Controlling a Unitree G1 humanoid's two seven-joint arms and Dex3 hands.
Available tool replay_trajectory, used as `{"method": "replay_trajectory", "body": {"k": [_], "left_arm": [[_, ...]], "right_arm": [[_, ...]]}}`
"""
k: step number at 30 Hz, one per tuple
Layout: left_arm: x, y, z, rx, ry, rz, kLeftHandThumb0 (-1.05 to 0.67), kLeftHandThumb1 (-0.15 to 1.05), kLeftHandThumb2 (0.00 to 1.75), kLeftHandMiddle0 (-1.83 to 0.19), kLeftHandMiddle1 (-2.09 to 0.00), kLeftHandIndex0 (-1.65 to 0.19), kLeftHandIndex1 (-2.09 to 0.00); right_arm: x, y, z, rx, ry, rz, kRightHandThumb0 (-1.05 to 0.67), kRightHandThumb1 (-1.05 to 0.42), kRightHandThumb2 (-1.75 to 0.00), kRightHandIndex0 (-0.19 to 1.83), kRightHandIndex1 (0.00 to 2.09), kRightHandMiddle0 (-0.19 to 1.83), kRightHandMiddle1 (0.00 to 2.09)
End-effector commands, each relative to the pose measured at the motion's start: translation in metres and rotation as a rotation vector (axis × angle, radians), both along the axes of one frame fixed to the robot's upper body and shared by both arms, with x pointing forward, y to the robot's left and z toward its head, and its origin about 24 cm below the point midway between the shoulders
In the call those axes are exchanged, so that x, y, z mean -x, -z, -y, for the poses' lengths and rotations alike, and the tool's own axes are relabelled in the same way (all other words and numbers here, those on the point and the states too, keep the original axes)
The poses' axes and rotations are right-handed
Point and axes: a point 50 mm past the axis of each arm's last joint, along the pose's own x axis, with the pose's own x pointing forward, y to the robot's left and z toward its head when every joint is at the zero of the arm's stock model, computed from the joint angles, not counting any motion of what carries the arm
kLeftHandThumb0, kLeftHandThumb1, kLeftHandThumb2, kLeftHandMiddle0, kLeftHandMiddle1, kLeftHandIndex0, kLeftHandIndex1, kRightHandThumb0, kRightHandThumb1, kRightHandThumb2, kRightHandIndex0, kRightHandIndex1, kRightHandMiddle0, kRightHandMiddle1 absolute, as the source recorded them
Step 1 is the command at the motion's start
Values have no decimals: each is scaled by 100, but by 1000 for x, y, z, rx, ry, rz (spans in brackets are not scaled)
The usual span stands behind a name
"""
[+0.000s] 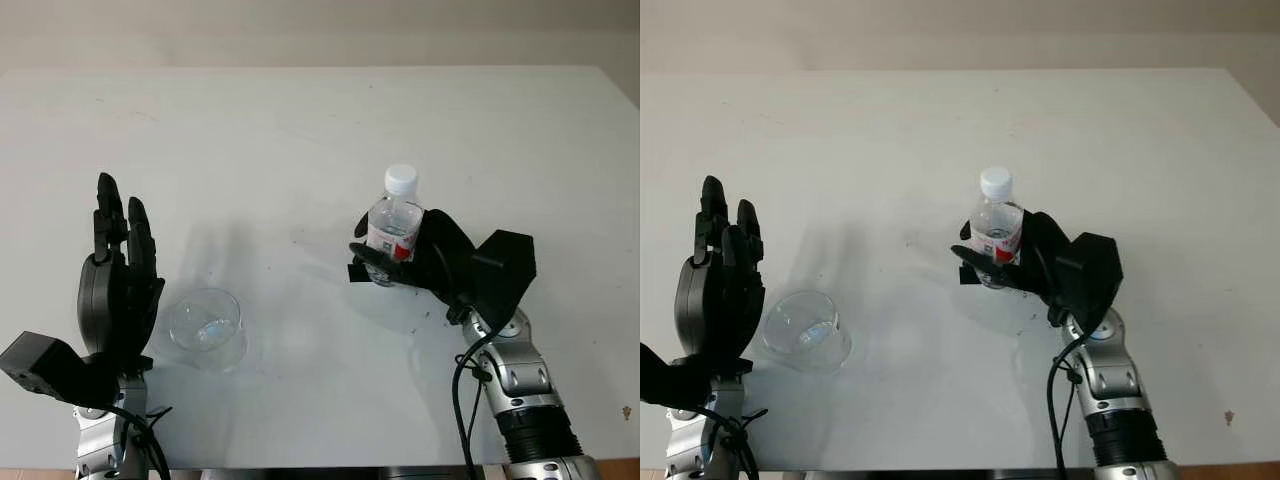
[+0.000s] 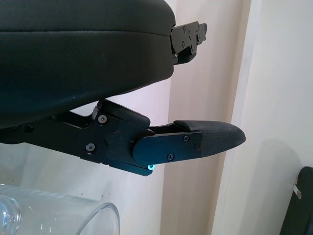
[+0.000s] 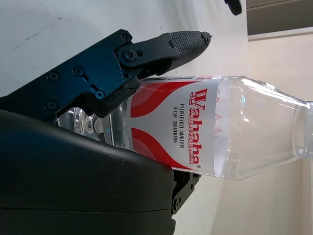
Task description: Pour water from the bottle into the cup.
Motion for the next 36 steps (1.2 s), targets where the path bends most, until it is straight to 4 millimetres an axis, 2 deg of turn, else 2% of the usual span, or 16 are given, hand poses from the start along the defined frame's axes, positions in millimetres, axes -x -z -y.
{"method": "replay_trajectory", "body": {"k": [1,6,9,15,17,19,21,25,32,36], "left_arm": [[8,15,-1,14,-17,-63,-80,105,47,19,-3,19,0],[10,16,-3,20,-14,-64,-79,105,48,19,-2,19,0],[11,16,-4,18,-13,-64,-78,105,48,19,-2,19,0],[11,13,-7,10,-11,-65,-78,105,47,19,-3,19,0],[11,13,-8,10,-12,-68,-78,105,46,18,-4,19,0],[11,13,-9,10,-12,-70,-79,105,46,19,-4,19,0],[13,12,-10,10,-11,-72,-78,105,45,18,-4,19,0],[14,12,-13,0,-11,-72,-78,105,45,18,-5,19,0],[14,13,-12,19,-13,-68,-78,105,43,17,-5,18,-1],[12,13,-12,17,-5,-65,-78,105,43,18,-5,19,-1]], "right_arm": [[3,11,-3,13,-4,-26,-51,-105,-39,103,209,74,209],[4,18,-6,61,2,-14,-54,-105,-40,96,209,70,209],[5,23,-6,47,1,-5,-54,-105,-38,83,209,64,209],[8,28,-6,-13,10,-3,-56,-105,-18,53,187,34,200],[9,30,-6,-75,6,-7,-55,-103,-9,43,178,29,185],[11,31,-4,-127,-19,-2,-54,-97,-6,33,163,32,157],[12,31,-2,-140,-32,-1,-55,-91,-5,25,129,36,130],[13,30,3,-82,-36,17,-63,-88,-5,25,64,32,84],[14,27,4,-31,-63,68,-71,-89,-5,29,26,37,61],[13,23,5,15,-80,102,-81,-88,-5,14,6,13,31]]}}
